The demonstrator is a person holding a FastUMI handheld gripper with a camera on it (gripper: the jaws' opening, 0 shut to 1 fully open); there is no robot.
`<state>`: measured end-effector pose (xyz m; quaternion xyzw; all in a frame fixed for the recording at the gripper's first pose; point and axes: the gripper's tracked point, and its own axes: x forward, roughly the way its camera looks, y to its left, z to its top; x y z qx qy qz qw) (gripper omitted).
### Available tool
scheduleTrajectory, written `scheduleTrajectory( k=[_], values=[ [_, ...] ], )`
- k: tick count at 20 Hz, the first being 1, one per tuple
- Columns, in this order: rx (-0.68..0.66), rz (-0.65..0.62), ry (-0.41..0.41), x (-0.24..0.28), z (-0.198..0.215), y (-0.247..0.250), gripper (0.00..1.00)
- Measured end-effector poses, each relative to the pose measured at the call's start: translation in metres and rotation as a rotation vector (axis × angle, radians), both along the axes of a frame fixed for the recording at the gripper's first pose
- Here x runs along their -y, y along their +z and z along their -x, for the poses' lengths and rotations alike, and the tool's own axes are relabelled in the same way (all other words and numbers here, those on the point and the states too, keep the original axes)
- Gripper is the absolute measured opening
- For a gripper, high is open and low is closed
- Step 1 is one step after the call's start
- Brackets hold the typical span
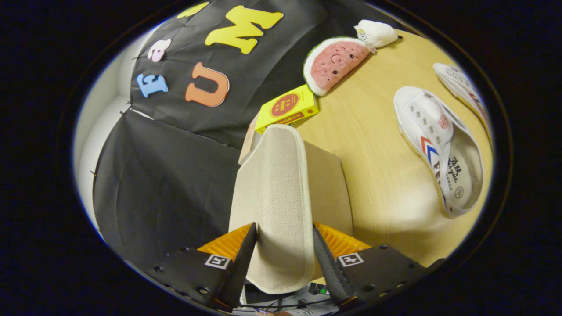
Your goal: Open the storage box then place both shoes into the box .Put the left shoe in first, then the right shoe, with the right side of both shoes facing outward in a uniform manner.
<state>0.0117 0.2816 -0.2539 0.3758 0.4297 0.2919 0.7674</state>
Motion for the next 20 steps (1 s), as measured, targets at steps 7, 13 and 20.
scheduleTrajectory(
  k=[7, 13, 20],
  values=[
    [0.013, 0.018, -0.02, 0.016, -0.001, 0.024, 0.11],
    [0.15, 0.115, 0.049, 0.012, 0.006, 0.079, 0.0],
    [0.31, 0.221, 0.105, -0.029, 0.021, 0.148, 0.0]
  ],
)
